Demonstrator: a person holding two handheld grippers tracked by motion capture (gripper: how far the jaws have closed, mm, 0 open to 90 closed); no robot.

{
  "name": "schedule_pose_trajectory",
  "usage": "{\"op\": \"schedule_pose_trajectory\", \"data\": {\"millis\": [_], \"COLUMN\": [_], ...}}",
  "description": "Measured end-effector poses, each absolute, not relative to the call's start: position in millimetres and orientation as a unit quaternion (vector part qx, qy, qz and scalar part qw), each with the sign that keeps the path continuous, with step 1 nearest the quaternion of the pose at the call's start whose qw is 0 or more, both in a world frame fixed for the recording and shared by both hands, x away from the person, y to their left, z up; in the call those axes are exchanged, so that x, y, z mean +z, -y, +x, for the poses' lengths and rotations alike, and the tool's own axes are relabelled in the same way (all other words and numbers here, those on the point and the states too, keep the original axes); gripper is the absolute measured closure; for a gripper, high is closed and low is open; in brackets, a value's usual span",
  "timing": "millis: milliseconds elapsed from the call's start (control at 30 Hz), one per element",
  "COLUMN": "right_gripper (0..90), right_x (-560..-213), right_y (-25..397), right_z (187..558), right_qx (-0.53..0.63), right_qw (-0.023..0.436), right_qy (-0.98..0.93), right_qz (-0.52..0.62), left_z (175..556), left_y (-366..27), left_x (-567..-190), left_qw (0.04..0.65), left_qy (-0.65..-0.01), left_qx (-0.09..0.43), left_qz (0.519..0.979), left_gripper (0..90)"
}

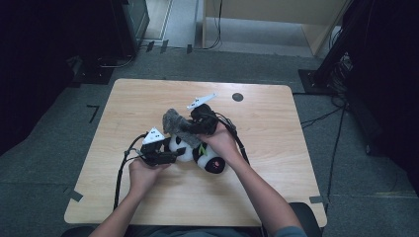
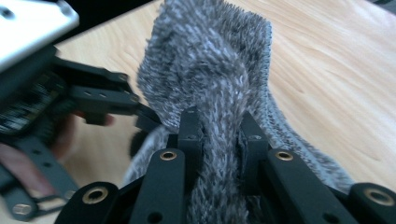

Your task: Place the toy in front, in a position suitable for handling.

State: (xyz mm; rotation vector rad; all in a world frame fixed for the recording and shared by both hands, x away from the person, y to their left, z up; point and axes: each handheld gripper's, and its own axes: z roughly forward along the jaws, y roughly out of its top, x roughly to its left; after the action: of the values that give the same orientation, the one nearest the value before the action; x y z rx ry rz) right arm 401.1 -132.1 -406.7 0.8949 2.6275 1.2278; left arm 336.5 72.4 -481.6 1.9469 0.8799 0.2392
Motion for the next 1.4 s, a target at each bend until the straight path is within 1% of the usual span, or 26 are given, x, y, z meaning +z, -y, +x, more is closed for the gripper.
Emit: {"op": "schedule_pose_trajectory", "data": {"millis": [133,233,367,400,533,700,833,1000,1067,1100,1167,1233,1400], "right_gripper": [77.0,77.2,77.4,77.4,77.4,77.2,77.1,77.2,77.7,78.0,78.5,79.0,78.7], "right_x": [-411,-412,-413,-414,-417,-422,-425,-427,-426,-425,-420,-413,-396], "right_y": [140,145,152,156,164,169,176,183,187,190,196,201,194], "right_z": [408,412,416,419,424,428,433,436,436,436,436,434,421], "right_qx": [0.408,0.396,0.38,0.37,0.362,0.339,0.335,0.32,0.316,0.319,0.336,0.363,0.404], "right_qw": [0.047,0.064,0.072,0.082,0.074,0.089,0.086,0.112,0.13,0.131,0.129,0.116,0.112], "right_qy": [-0.859,-0.86,-0.86,-0.861,-0.859,-0.862,-0.858,-0.855,-0.853,-0.85,-0.842,-0.828,-0.824], "right_qz": [0.305,0.316,0.334,0.339,0.356,0.367,0.38,0.393,0.395,0.398,0.402,0.413,0.38], "left_z": [337,338,338,338,338,339,339,339,339,339,338,339,339], "left_y": [-72,-72,-72,-71,-71,-71,-71,-71,-71,-71,-72,-74,-73], "left_x": [-481,-481,-480,-481,-480,-480,-480,-480,-480,-480,-480,-480,-479], "left_qw": [0.472,0.472,0.471,0.473,0.473,0.475,0.477,0.477,0.476,0.476,0.476,0.477,0.477], "left_qy": [-0.365,-0.367,-0.367,-0.368,-0.368,-0.37,-0.368,-0.366,-0.364,-0.364,-0.362,-0.362,-0.364], "left_qx": [0.093,0.091,0.09,0.089,0.089,0.086,0.085,0.088,0.09,0.09,0.091,0.086,0.087], "left_qz": [0.797,0.797,0.797,0.795,0.796,0.794,0.794,0.794,0.795,0.795,0.796,0.796,0.795], "left_gripper": [36.8,37.3,37.5,37.6,38.0,39.3,39.4,39.3,39.2,39.0,38.4,37.8,37.3]}}
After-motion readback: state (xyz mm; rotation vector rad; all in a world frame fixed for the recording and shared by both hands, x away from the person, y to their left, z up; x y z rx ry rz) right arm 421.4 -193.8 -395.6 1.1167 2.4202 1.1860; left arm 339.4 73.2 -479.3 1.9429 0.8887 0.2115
